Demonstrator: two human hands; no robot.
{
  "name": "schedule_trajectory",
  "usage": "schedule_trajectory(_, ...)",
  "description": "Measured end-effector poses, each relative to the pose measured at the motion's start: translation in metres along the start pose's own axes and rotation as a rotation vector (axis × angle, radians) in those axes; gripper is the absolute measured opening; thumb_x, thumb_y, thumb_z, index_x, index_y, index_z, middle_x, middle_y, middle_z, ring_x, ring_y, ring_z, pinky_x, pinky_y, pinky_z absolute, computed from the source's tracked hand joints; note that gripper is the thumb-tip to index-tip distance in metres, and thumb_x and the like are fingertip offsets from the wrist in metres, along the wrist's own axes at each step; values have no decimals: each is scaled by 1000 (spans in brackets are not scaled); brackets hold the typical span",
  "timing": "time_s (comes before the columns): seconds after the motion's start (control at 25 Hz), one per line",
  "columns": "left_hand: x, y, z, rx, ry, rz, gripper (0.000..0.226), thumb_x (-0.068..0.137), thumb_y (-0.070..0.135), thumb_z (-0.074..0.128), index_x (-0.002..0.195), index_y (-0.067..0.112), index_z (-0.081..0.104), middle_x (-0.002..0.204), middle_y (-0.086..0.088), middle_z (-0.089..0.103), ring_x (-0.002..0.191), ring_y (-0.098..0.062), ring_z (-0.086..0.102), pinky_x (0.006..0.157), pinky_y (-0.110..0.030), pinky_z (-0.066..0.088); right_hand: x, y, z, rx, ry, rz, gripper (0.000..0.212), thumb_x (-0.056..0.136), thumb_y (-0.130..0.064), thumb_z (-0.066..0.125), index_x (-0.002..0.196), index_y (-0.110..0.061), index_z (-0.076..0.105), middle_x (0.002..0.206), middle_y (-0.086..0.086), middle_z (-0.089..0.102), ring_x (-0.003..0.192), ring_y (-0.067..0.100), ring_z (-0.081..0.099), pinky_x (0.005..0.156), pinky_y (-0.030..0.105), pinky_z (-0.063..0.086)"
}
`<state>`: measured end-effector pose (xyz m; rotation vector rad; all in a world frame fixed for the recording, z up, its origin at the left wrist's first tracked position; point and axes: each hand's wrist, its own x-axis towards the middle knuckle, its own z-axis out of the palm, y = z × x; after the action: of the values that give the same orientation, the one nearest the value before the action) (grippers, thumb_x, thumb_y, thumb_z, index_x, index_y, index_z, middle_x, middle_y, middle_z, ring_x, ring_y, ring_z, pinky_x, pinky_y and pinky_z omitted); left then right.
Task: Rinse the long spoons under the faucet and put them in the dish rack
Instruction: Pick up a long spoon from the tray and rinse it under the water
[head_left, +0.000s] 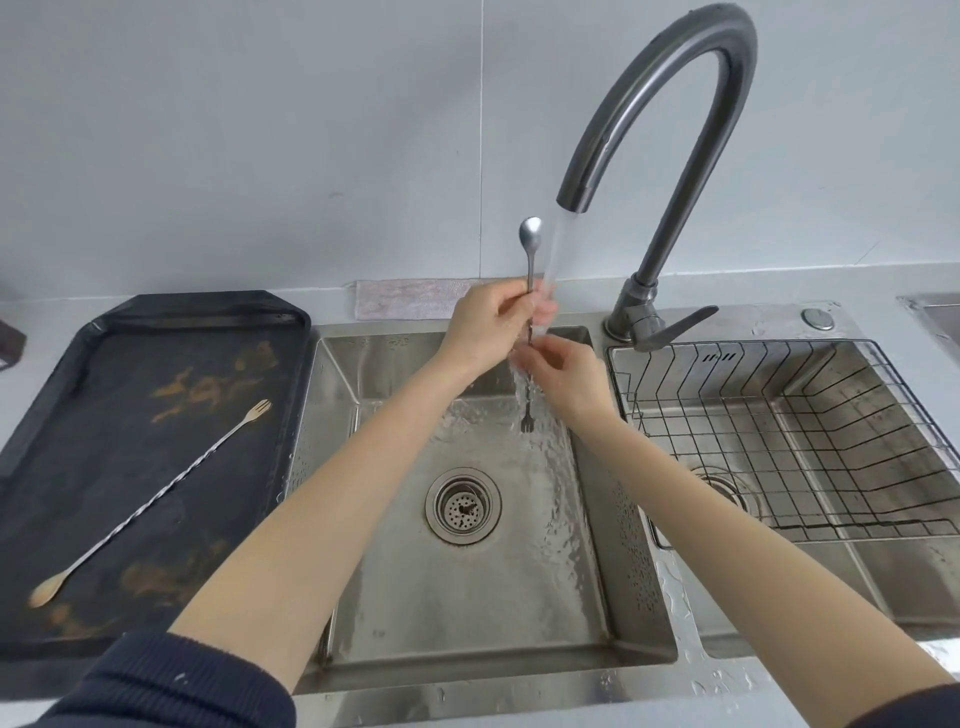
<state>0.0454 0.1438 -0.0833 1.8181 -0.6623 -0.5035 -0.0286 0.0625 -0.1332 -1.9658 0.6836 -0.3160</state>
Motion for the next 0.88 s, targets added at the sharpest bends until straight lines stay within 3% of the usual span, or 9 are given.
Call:
schedule_trajectory(0.08, -2, -6, -3, -62, 16, -46, 29, 97, 8, 40, 119, 4, 58, 113, -14, 68, 100, -22, 66, 86, -28, 54, -4, 9, 5, -44, -30, 24, 19, 89, -21, 59, 100, -12, 71, 86, 2, 74, 66, 4, 55, 73, 22, 46)
schedule_trajectory(0.16, -4, -12, -9, -144, 41, -94, 29, 98, 9, 37, 120, 5, 57, 104, -8, 67, 88, -16, 67, 80, -23, 53, -8, 18, 8, -82, -50, 53, 22, 89, -20, 59, 105, -11, 70, 100, 7, 74, 79, 9, 57, 81, 25, 45)
schedule_trajectory(0.28, -4, -25, -20, -249, 113, -154, 27, 99, 12, 37, 116, 9, 57, 94, 0, 66, 71, 1, 66, 72, -18, 52, -15, 33, 15, -133, -104, 85, 22, 89, -18, 57, 106, -10, 70, 97, 11, 74, 69, 11, 56, 58, 3, 41)
schedule_trajectory(0.32, -4, -30, -24, -277, 141, -178, 26, 99, 14, 37, 113, 11, 58, 93, 1, 66, 67, 5, 66, 69, -16, 53, -17, 38, 18, -166, -125, 103, 21, 89, -17, 57, 104, -10, 70, 96, 11, 75, 67, 10, 55, 55, 2, 40)
schedule_trajectory(0.44, -7, -46, -33, -337, 191, -271, 27, 100, 14, 35, 117, 10, 56, 103, -2, 64, 71, 0, 66, 62, -9, 53, -24, 51, 27, -241, -223, 164, 20, 86, -14, 57, 98, -10, 72, 99, 8, 74, 81, 9, 54, 68, 14, 41)
schedule_trajectory(0.56, -12, -73, -36, -392, 217, -376, 31, 100, 13, 34, 124, 1, 51, 112, -9, 62, 78, -10, 64, 60, -9, 53, -29, 65, 40, -294, -312, 182, 21, 88, -16, 56, 104, -11, 69, 104, 8, 73, 85, 10, 56, 75, 16, 43)
schedule_trajectory(0.76, -19, -128, -32, -451, 322, -590, 28, 99, 9, 36, 121, -1, 51, 105, -10, 59, 72, -9, 60, 60, -14, 53, -32, 92, 55, -376, -378, 238, 21, 88, -15, 54, 104, -10, 68, 106, 9, 72, 103, 23, 63, 89, 27, 47)
schedule_trajectory(0.88, -31, -165, -27, -422, 326, -747, 17, 97, 9, 43, 106, 6, 58, 97, -9, 62, 89, -21, 63, 70, -21, 51, -32, 106, 59, -455, -419, 264, 23, 89, -13, 52, 105, -9, 67, 108, 12, 70, 105, 27, 62, 89, 31, 48)
